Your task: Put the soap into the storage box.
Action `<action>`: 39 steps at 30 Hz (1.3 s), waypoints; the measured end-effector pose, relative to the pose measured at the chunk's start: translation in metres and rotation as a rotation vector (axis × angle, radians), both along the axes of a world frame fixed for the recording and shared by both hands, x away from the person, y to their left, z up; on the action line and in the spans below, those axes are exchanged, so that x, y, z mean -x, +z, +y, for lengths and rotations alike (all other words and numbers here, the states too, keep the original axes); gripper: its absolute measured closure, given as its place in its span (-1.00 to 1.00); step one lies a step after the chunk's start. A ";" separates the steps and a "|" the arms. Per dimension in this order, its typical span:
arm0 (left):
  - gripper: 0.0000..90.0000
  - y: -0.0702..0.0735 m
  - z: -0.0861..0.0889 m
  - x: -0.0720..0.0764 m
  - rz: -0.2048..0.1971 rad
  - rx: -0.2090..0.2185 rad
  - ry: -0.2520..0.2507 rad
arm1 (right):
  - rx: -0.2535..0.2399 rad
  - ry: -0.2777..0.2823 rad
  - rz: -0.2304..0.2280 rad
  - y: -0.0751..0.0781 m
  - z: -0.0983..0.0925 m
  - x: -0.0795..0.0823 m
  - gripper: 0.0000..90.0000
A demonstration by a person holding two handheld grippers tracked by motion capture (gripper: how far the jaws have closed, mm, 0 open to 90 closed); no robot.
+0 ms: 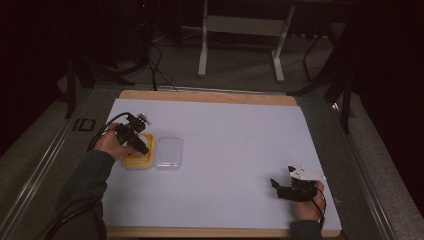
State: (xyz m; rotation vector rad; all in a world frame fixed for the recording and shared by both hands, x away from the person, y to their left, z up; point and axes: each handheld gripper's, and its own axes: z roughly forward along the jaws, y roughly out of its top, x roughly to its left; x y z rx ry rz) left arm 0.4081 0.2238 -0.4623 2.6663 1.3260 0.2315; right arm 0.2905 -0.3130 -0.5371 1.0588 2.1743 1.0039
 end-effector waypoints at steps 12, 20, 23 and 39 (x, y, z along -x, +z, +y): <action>-0.45 -0.015 -0.002 0.003 0.022 -0.016 -0.032 | 0.001 0.001 -0.001 0.000 0.000 0.000 -0.63; -0.45 -0.025 -0.001 0.004 0.042 -0.017 -0.029 | 0.002 0.002 -0.001 0.000 0.000 0.000 -0.63; -0.45 -0.027 0.000 0.004 0.044 -0.012 -0.039 | 0.002 0.002 -0.002 0.000 0.000 0.000 -0.63; -0.47 -0.032 0.003 0.001 0.086 0.010 -0.076 | 0.008 0.004 0.000 0.000 0.001 0.000 -0.63</action>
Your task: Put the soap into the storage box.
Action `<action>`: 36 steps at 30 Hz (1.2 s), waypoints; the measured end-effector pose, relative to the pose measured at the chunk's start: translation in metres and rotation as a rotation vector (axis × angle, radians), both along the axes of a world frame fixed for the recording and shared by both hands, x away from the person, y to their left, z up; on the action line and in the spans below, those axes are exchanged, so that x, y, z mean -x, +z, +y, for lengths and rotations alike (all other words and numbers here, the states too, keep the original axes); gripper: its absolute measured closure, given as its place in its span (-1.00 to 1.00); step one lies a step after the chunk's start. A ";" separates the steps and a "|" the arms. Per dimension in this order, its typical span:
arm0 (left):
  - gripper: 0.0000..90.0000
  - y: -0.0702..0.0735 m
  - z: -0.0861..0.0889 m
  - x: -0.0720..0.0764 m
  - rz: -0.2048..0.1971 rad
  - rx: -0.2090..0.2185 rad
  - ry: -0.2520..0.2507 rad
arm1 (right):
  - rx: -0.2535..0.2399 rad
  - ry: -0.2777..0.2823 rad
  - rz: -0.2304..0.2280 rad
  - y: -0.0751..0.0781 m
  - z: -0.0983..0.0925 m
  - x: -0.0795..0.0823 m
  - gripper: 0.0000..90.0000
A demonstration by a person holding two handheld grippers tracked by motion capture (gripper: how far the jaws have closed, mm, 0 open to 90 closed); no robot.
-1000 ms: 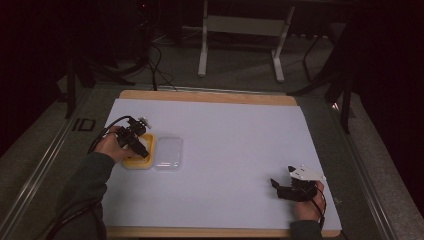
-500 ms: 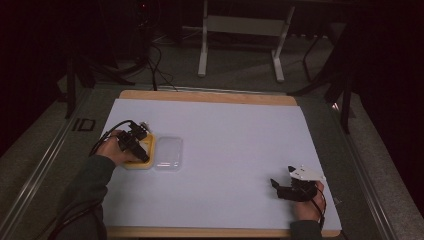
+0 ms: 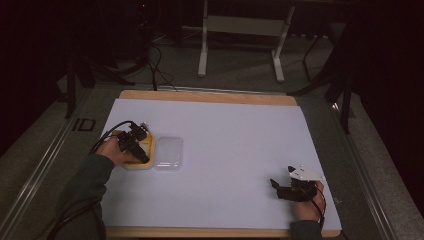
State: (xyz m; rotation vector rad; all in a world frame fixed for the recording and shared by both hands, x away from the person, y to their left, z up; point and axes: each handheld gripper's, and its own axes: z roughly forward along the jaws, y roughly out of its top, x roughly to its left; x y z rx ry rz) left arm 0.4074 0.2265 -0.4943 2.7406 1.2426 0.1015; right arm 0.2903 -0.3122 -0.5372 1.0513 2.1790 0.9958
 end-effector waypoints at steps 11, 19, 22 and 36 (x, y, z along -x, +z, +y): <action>-0.63 -0.001 0.000 0.004 -0.053 -0.019 -0.068 | 0.013 0.004 -0.002 0.000 0.001 0.000 -0.63; -0.72 0.003 0.003 0.006 -0.074 0.013 -0.076 | 0.013 0.005 -0.003 0.000 0.001 0.000 -0.63; -0.72 0.007 0.004 0.006 -0.072 0.008 -0.087 | 0.012 0.005 -0.002 0.000 0.001 0.000 -0.63; -0.74 0.028 0.018 0.019 -0.095 0.081 -0.109 | 0.014 0.005 -0.004 0.000 0.001 0.000 -0.63</action>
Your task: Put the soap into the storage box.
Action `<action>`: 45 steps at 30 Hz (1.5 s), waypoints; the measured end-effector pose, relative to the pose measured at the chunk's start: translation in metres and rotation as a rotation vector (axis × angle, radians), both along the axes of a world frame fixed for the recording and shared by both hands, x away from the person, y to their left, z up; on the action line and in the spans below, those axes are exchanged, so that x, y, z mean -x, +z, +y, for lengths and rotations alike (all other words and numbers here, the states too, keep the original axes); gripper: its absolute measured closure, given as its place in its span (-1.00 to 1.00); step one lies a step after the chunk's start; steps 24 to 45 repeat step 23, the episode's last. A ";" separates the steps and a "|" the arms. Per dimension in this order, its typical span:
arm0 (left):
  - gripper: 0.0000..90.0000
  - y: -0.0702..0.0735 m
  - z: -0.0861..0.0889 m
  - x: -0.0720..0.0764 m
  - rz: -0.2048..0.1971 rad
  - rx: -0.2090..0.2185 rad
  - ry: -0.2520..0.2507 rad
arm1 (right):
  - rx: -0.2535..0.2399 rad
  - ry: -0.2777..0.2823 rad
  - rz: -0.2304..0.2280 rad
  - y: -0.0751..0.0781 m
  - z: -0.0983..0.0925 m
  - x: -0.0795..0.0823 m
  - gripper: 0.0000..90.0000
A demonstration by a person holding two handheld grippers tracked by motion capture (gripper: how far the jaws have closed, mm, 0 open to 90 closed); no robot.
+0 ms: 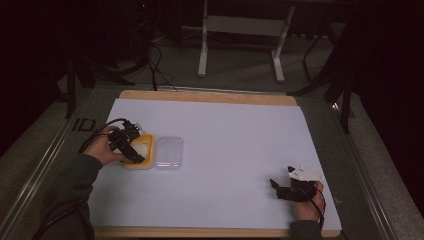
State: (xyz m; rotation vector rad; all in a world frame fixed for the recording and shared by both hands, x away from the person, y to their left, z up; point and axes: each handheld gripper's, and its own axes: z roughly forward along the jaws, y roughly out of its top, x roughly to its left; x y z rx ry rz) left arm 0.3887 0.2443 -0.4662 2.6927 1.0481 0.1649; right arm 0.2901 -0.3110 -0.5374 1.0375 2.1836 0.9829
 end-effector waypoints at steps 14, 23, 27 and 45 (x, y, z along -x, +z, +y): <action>-0.37 0.014 -0.010 0.024 -0.099 0.061 -0.046 | -0.003 -0.008 0.004 0.000 0.000 0.000 -0.63; -0.22 0.007 -0.030 0.051 -0.181 0.136 -0.066 | -0.006 -0.014 0.009 0.000 -0.001 -0.001 -0.63; -0.22 0.007 -0.030 0.051 -0.181 0.136 -0.066 | -0.006 -0.014 0.009 0.000 -0.001 -0.001 -0.63; -0.22 0.007 -0.030 0.051 -0.181 0.136 -0.066 | -0.006 -0.014 0.009 0.000 -0.001 -0.001 -0.63</action>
